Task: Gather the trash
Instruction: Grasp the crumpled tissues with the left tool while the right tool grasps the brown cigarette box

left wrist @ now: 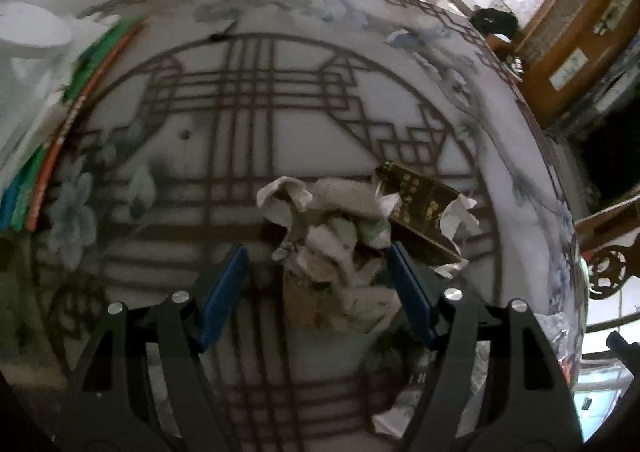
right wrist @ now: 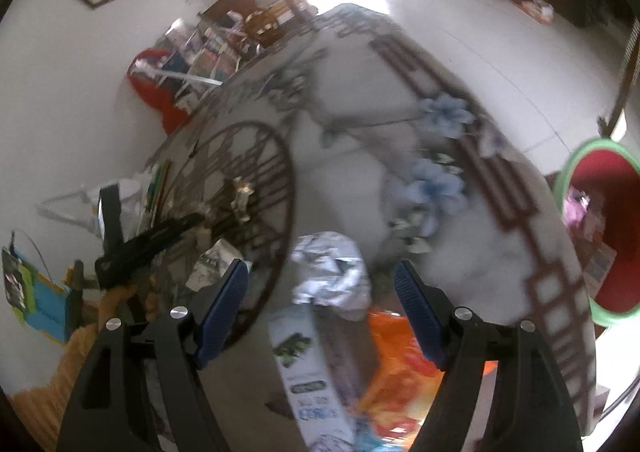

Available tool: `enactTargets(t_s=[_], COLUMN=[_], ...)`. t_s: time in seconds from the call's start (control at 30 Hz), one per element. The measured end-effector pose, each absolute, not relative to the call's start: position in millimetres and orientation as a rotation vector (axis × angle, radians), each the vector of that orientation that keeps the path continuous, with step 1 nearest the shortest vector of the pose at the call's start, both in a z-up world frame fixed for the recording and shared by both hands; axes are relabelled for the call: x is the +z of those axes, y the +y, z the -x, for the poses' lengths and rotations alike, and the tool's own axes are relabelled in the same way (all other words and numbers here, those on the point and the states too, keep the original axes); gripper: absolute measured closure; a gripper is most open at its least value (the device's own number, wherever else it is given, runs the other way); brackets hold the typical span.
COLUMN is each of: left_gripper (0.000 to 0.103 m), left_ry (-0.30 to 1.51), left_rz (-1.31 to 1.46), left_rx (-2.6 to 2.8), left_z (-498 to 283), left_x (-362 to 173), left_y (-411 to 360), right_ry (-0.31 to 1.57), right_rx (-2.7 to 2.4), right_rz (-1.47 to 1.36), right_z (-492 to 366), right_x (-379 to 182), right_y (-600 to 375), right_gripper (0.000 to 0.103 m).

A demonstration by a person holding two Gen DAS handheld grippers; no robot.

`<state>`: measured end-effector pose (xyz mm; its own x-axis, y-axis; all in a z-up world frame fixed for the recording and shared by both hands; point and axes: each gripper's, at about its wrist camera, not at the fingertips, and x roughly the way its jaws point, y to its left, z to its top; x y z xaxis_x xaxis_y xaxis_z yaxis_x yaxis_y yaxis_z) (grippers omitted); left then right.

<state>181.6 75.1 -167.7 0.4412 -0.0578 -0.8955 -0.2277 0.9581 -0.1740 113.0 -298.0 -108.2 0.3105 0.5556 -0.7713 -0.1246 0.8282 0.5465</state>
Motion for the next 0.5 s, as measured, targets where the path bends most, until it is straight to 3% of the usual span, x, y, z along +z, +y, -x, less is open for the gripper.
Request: enactTargets(t_s=[0.27,0.5], left_gripper=[0.061,0.062], left_ry=[1.100,1.091], left_rz=[0.320,0.466], left_rx=[-0.007,-0.003], left_z=[-183.3,-147.8], left_x=[-171.3,-157.8], left_y=[84.4,111.7], right_ry=[1.212,1.222], right_rx=[0.538,0.668], right_rz=[-0.255,-0.029], right_z=[-139.8,-192.4], right_x=[-110.1,-124.1], right_y=[-231.2,-153.3], right_gripper=[0.030,0.030])
